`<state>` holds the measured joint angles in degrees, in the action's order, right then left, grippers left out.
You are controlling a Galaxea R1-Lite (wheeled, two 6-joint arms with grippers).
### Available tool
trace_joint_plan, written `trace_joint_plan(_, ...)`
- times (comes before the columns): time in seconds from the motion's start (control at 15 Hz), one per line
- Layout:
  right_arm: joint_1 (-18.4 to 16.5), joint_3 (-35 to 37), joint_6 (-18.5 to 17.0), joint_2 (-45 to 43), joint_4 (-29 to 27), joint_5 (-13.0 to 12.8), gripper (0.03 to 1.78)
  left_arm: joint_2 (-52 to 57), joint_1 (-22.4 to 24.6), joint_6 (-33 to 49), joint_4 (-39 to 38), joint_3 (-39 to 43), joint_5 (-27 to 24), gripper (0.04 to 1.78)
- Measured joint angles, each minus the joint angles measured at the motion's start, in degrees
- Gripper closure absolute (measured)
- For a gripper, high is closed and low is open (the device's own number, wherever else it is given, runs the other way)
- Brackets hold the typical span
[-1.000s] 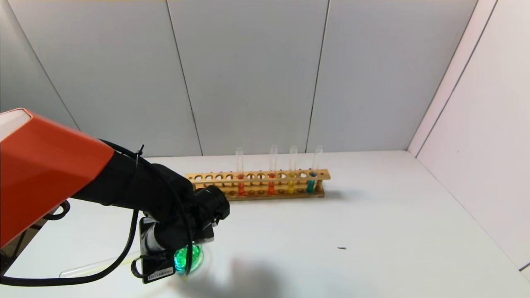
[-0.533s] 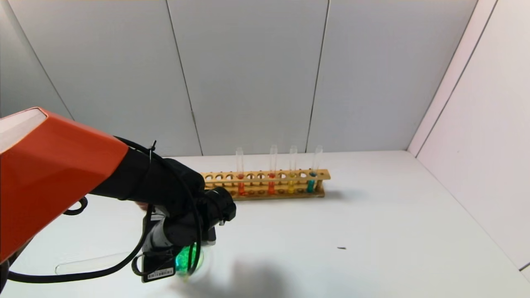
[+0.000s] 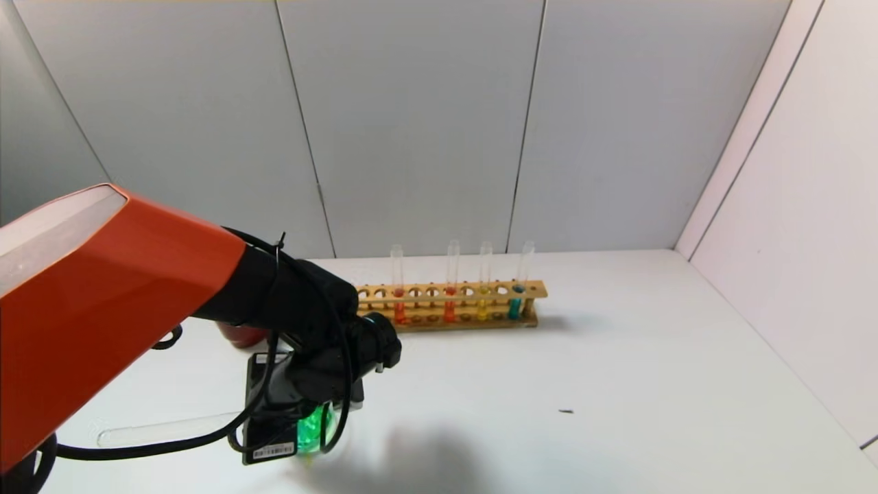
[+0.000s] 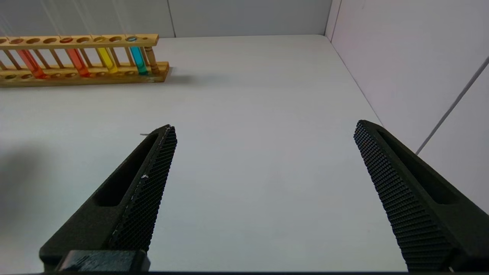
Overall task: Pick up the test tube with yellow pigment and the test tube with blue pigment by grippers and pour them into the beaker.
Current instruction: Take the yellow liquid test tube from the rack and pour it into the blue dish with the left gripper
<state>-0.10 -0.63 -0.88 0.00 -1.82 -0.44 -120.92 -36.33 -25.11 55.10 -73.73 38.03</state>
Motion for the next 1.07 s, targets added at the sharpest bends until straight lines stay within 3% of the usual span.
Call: trace_joint_plan(1.07,0.0,0.0,0.0,0.0,-0.02,-0.02,0.11,-4.06,-3.17,0.45,3.96,-2.18,-0.02,1.51)
